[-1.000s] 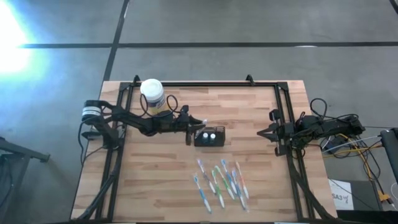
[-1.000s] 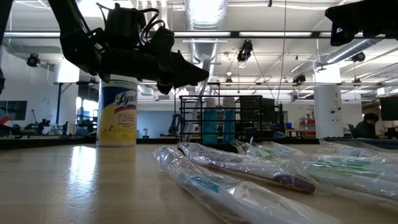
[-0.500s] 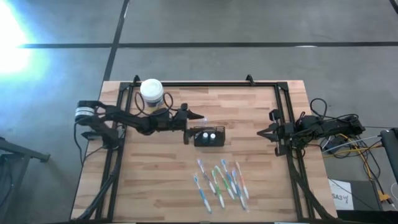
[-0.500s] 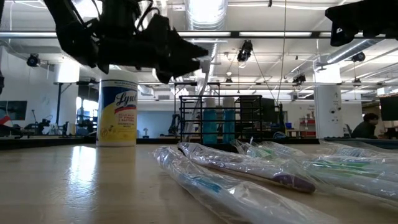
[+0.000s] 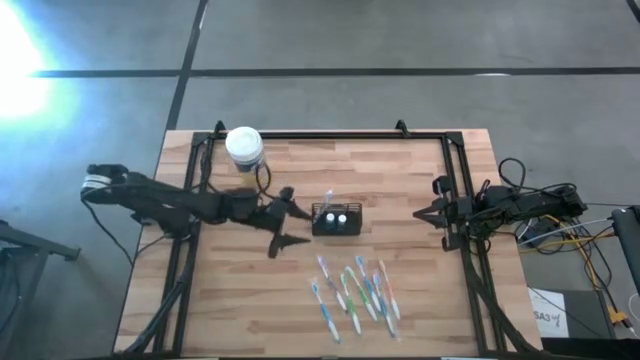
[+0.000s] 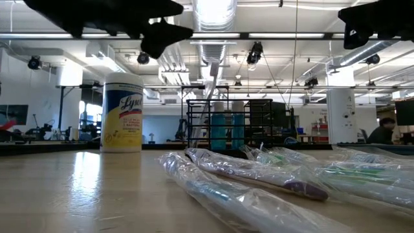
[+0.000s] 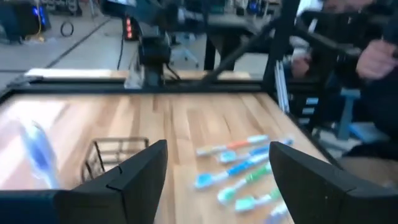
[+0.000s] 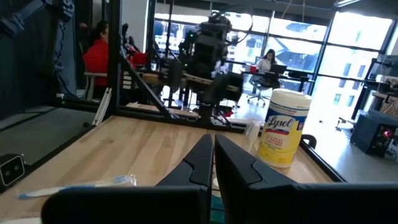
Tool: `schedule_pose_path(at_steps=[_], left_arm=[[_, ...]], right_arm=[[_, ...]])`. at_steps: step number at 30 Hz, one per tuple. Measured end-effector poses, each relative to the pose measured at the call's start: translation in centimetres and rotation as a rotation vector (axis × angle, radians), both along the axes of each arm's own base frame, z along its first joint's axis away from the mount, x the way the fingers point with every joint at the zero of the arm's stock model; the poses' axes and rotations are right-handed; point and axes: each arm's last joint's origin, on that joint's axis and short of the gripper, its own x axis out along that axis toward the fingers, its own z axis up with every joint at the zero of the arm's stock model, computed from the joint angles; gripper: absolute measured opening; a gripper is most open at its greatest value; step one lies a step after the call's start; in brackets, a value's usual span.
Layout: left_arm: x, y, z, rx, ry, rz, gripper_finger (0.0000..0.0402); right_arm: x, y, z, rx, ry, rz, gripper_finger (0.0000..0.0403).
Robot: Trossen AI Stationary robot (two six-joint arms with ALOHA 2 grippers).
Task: Pick & Place toothbrushing station
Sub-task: Put the purple toothbrush into the wire organizer
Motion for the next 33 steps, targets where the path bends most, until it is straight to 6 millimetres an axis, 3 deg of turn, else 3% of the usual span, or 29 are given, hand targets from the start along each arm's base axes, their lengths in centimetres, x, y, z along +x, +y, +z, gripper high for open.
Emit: schedule_pose_path(at_steps=[4, 8, 16, 24, 28, 33], left_arm=[[-0.3, -1.9, -1.0, 0.007, 0.092, 0.031, 0.0284], [0.1, -3.2, -2.0, -0.114, 0.165, 0.062, 0.0284], [2.7, -5.4, -4.3, -0.333, 0.383, 0.145, 0.0284], [6.4, -6.7, -6.7, -0.358, 0.692, 0.244, 0.0284], [8.0, -7.0, -7.1, -0.417, 0.741, 0.295, 0.0284], [8.5, -6.4, -7.8, -0.435, 0.765, 0.392, 0.0284]], right_arm=[[0.0, 0.0, 0.0, 0.001, 0.000, 0.000, 0.0013], [0.0, 0.0, -0.1, 0.007, 0.002, 0.000, 0.0013], [0.0, 0.0, -0.1, 0.022, 0.004, 0.001, 0.0013], [0.1, 0.0, -0.1, 0.025, 0.009, 0.002, 0.0013], [0.1, 0.0, -0.1, 0.024, 0.011, 0.002, 0.0013], [0.2, 0.0, -0.2, 0.023, 0.015, 0.002, 0.0013]])
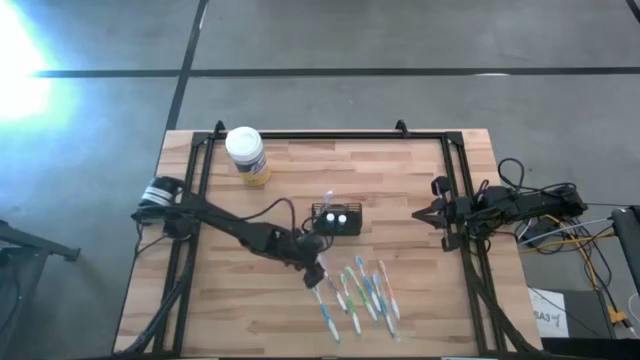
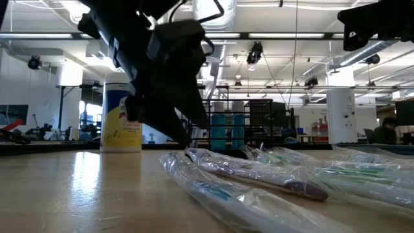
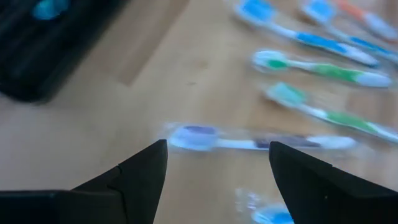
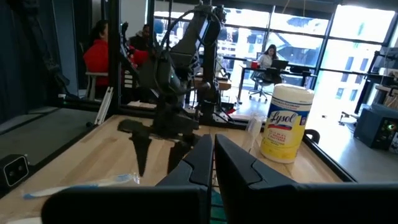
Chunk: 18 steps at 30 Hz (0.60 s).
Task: Pick & Place toothbrushing station
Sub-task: Put the purple toothbrush into the wire organizer
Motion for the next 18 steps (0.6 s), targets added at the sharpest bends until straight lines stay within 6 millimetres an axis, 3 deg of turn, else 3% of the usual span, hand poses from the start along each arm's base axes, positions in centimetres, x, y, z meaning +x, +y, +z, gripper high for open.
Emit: schedule_pose_path(at_steps=[6, 18], left_arm=[[0.22, 0.83, -0.94, 0.014, 0.020, 0.071, 0.0273], [0.33, 0.92, -0.97, 0.044, 0.014, 0.024, 0.0199]], right_arm=[[0.00, 0.00, 0.00, 0.000, 0.000, 0.000, 0.0013], [0.00, 0.00, 0.00, -0.002, 0.000, 0.000, 0.0013]])
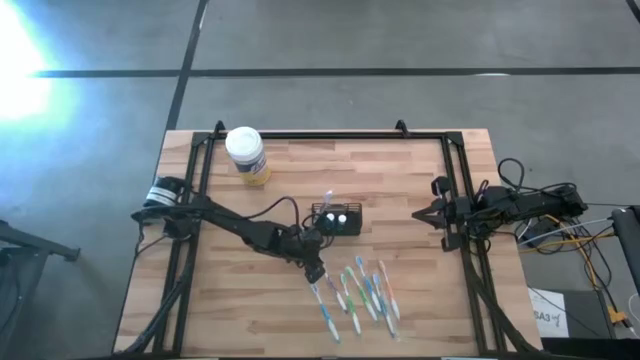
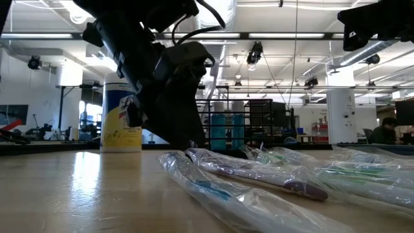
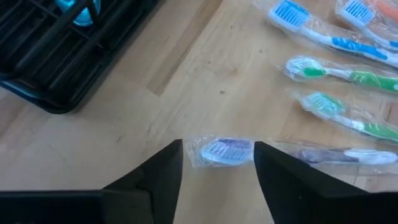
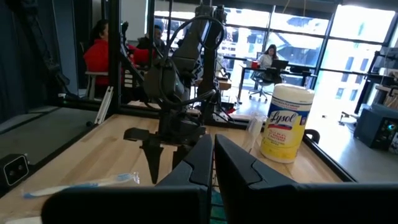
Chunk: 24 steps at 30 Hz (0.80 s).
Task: Pick & Place toothbrushing station
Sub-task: Put the purple toothbrush into the wire organizer
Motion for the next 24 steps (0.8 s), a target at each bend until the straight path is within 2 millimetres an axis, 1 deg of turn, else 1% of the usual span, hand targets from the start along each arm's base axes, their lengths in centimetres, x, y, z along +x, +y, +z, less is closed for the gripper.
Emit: schedule_pose_path(at_steps=[12, 20, 24], left_arm=[[0.0, 0.0, 0.0, 0.015, 0.000, -0.020, 0.0197], [0.3, -0.1, -1.5, 0.034, 0.034, -0.052, 0.0197], [0.3, 0.0, -1.5, 0.050, 0.032, -0.061, 0.0185]], right_arm=[[0.0, 0.0, 0.0, -0.001, 0.000, 0.000, 0.0013], [0.0, 0.0, 0.0, -0.002, -0.001, 0.000, 0.0013], [0.0, 0.0, 0.0, -0.002, -0.001, 0.000, 0.0013]])
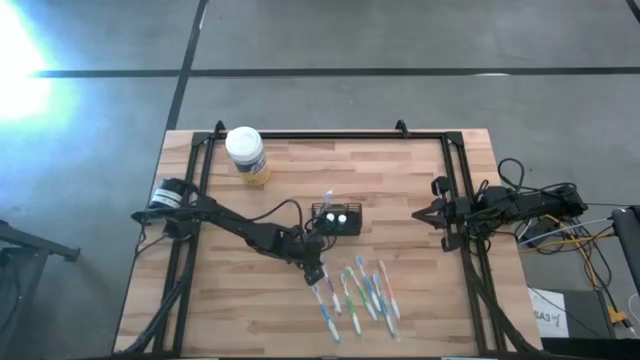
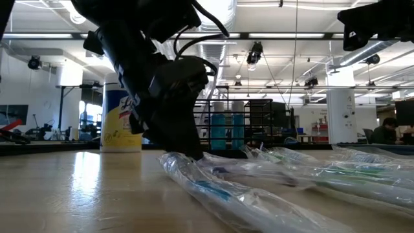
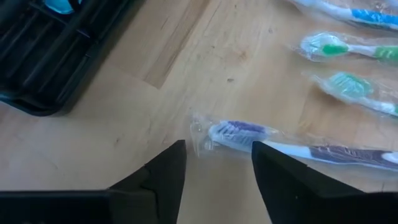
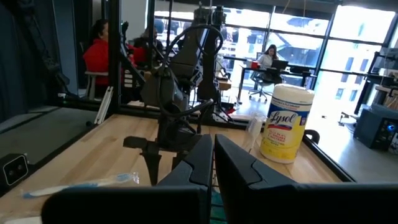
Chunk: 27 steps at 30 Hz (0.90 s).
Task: Pick & Place toothbrushing station
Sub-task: Put the purple toothbrush into the wire organizer
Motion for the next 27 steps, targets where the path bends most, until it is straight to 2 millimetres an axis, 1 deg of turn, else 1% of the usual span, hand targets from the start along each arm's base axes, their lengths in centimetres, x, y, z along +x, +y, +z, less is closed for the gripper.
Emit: schedule_pose_path(at_steps=[2, 4, 8, 9, 12, 16, 21, 25, 27], left_arm=[[0.0, 0.0, 0.0, 0.016, 0.001, -0.015, 0.0166], [0.0, 0.1, 0.1, 0.038, -0.009, -0.032, 0.0134], [0.3, 0.0, 0.5, 0.091, -0.029, -0.077, 0.0034], [0.4, 0.1, 0.7, 0.106, -0.034, -0.074, 0.0018], [0.7, 0.0, 1.2, 0.132, -0.052, -0.082, 0.0010], [0.8, 0.0, 2.1, 0.124, -0.079, -0.074, 0.0005], [1.1, -0.3, 2.6, -0.023, -0.086, -0.020, 0.0007], [1.2, -0.6, 2.8, -0.126, -0.073, -0.035, 0.0008], [1.4, -0.8, 3.1, -0.173, -0.074, -0.042, 0.0014]], right_arm=[[0.0, 0.0, 0.0, 0.000, 0.000, 0.000, 0.0013], [0.0, 0.0, 0.0, -0.001, 0.000, 0.000, 0.0013], [0.0, 0.0, 0.0, -0.007, 0.000, 0.000, 0.0013], [0.0, 0.0, 0.0, -0.007, 0.000, 0.000, 0.0013], [0.0, 0.0, 0.0, -0.008, 0.000, 0.000, 0.0013], [0.0, 0.0, 0.0, -0.008, 0.000, 0.000, 0.0013], [0.0, 0.0, 0.0, -0.007, 0.000, 0.000, 0.0013], [0.0, 0.0, 0.0, -0.005, 0.000, 0.000, 0.0013], [0.0, 0.0, 0.0, 0.000, 0.000, 0.000, 0.0013]])
